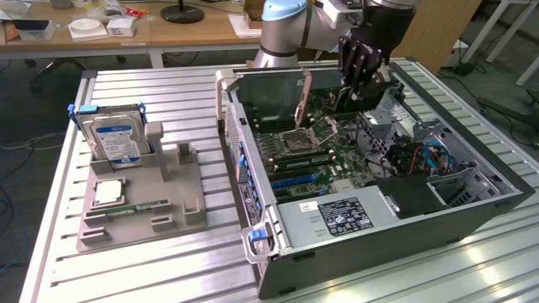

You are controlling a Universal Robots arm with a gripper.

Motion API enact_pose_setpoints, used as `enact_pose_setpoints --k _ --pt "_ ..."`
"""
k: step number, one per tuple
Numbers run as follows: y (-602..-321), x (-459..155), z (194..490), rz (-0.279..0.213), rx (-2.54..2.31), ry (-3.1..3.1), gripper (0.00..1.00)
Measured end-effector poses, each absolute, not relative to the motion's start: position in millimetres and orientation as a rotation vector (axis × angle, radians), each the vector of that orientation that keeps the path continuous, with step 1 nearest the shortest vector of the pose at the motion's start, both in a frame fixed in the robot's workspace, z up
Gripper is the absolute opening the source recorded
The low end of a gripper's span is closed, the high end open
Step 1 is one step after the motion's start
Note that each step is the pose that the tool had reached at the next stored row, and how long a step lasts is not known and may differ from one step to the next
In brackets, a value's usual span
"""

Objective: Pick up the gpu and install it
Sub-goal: 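Insert the gpu into the slot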

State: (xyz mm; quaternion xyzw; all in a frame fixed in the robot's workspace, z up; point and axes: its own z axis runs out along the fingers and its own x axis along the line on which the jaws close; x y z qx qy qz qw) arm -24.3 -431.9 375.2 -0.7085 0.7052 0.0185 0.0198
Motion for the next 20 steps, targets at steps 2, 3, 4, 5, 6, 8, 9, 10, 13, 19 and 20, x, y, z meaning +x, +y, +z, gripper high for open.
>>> enact_pose_setpoints --k 2,3,4,5,6,8,9,10,13,19,20 --pt "-431.9 -24.3 374.1 0.058 -2.198 2.188 0.27" --pt "-431.9 -24.3 373.5 0.058 -2.198 2.188 0.27" --pt "-431.8 -24.3 372.8 0.058 -2.198 2.188 0.27" --pt "-431.7 -24.3 372.1 0.058 -2.198 2.188 0.27" --pt "-431.7 -24.3 371.4 0.058 -2.198 2.188 0.27" --pt "-431.6 -24.2 369.7 0.058 -2.198 2.187 0.27" --pt "-431.6 -24.2 369.0 0.058 -2.198 2.188 0.27" --pt "-431.6 -24.3 368.2 0.058 -2.198 2.188 0.27" --pt "-431.5 -24.3 365.5 0.058 -2.198 2.188 0.27" --pt "-431.5 -24.3 359.1 0.059 -2.198 2.187 0.27" --pt "-431.5 -24.3 357.8 0.059 -2.198 2.187 0.27"
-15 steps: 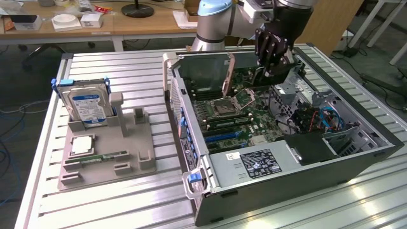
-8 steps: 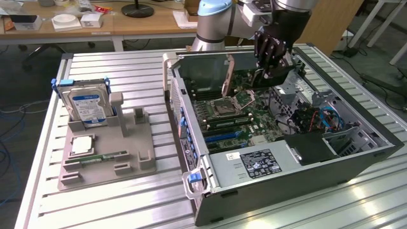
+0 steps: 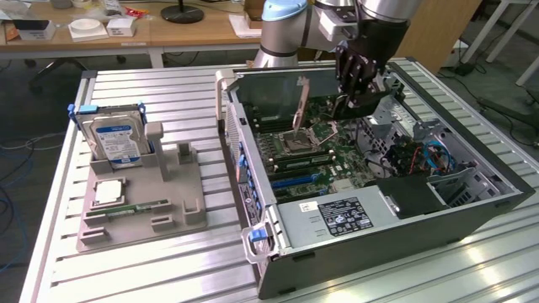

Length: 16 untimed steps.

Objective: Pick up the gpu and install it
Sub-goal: 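Insert the gpu into the slot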

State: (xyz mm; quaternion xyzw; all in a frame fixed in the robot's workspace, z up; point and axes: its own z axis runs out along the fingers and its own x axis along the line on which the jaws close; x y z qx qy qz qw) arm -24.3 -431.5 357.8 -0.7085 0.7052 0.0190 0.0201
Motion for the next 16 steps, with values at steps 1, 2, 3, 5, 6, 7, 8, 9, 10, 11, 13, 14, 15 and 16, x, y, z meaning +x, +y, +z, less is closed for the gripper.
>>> enact_pose_setpoints --k 1,2,3,5,6,7,8,9,10,11,13,14,15,16 --pt "-431.5 -24.3 356.6 0.059 -2.198 2.187 0.27" --pt "-431.5 -24.3 355.4 0.059 -2.197 2.187 0.27" --pt "-431.5 -24.3 354.1 0.060 -2.197 2.187 0.27" --pt "-431.5 -24.3 351.8 0.061 -2.197 2.187 0.27" --pt "-431.5 -24.3 350.7 0.061 -2.196 2.186 0.27" --pt "-431.5 -24.3 349.7 0.062 -2.196 2.186 0.27" --pt "-431.5 -24.3 348.8 0.062 -2.196 2.186 0.27" --pt "-431.5 -24.3 347.8 0.062 -2.196 2.186 0.27" --pt "-431.5 -24.3 347.0 0.062 -2.196 2.186 0.27" --pt "-431.5 -24.3 346.2 0.063 -2.196 2.186 0.27" --pt "-431.5 -24.3 344.3 0.063 -2.195 2.185 0.27" --pt "-431.5 -24.3 343.4 0.064 -2.195 2.185 0.27" --pt "-431.5 -24.3 342.4 0.064 -2.195 2.185 0.27" --pt "-431.5 -24.3 341.4 0.064 -2.195 2.185 0.27"
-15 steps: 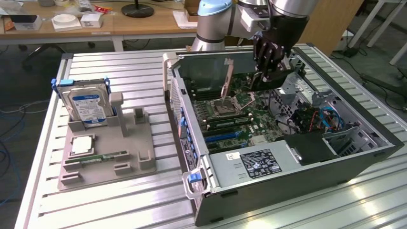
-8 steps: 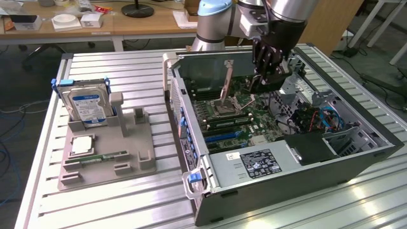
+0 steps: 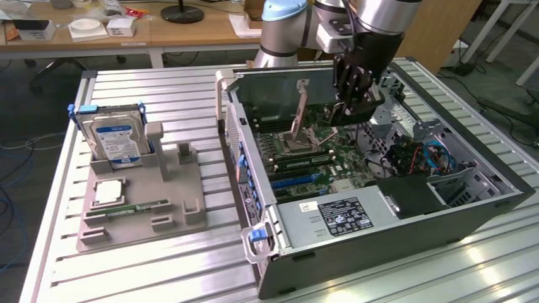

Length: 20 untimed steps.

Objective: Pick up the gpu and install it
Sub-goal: 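Insert the gpu into the slot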

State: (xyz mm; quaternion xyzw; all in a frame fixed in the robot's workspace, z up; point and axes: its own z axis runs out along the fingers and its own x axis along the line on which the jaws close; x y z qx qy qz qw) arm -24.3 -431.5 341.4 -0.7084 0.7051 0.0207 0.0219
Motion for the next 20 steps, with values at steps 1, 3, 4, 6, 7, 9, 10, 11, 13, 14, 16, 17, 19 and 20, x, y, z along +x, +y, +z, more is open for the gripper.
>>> enact_pose_setpoints --k 1,3,4,6,7,9,10,11,13,14,16,17,19,20 --pt "-431.5 -24.3 340.5 0.064 -2.195 2.185 0.27" --pt "-431.5 -24.3 338.3 0.065 -2.195 2.185 0.27" --pt "-431.5 -24.3 337.1 0.065 -2.195 2.185 0.27" --pt "-431.5 -24.3 334.0 0.065 -2.195 2.185 0.27" --pt "-431.5 -24.3 332.4 0.065 -2.194 2.184 0.27" --pt "-431.5 -24.3 328.7 0.067 -2.194 2.183 0.27" --pt "-431.5 -24.3 327.0 0.067 -2.194 2.184 0.27" --pt "-431.5 -24.3 325.3 0.067 -2.194 2.184 0.27" --pt "-431.6 -24.3 321.6 0.067 -2.194 2.184 0.27" --pt "-431.6 -24.3 319.8 0.067 -2.194 2.184 0.27" --pt "-431.7 -24.3 316.6 0.067 -2.194 2.183 0.27" --pt "-431.7 -24.3 315.1 0.067 -2.194 2.184 0.27" --pt "-431.7 -24.4 311.8 0.067 -2.194 2.183 0.27" --pt "-431.7 -24.4 310.8 0.067 -2.194 2.183 0.27"
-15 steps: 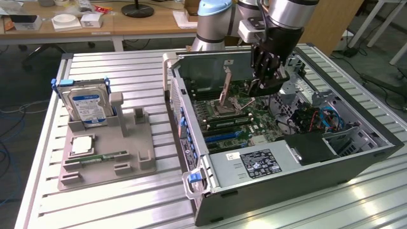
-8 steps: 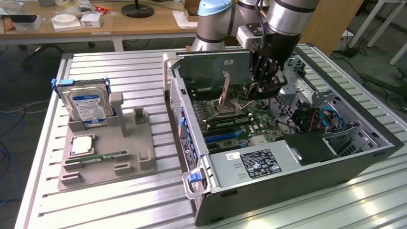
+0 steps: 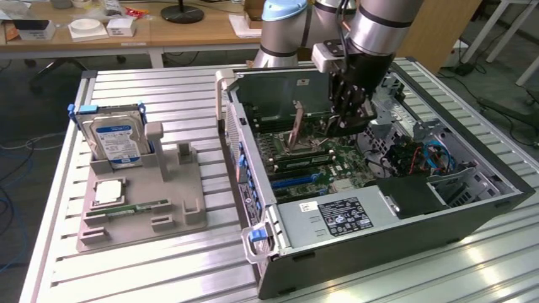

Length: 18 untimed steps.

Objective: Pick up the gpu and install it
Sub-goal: 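Insert the gpu into the slot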

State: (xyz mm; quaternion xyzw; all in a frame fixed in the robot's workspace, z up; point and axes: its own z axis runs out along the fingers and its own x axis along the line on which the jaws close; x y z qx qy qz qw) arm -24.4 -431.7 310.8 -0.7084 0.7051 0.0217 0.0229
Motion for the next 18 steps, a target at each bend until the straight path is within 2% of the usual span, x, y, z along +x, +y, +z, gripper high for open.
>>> enact_pose_setpoints --k 18 --pt "-431.7 -33.2 306.8 0.067 -2.194 2.183 0.27"
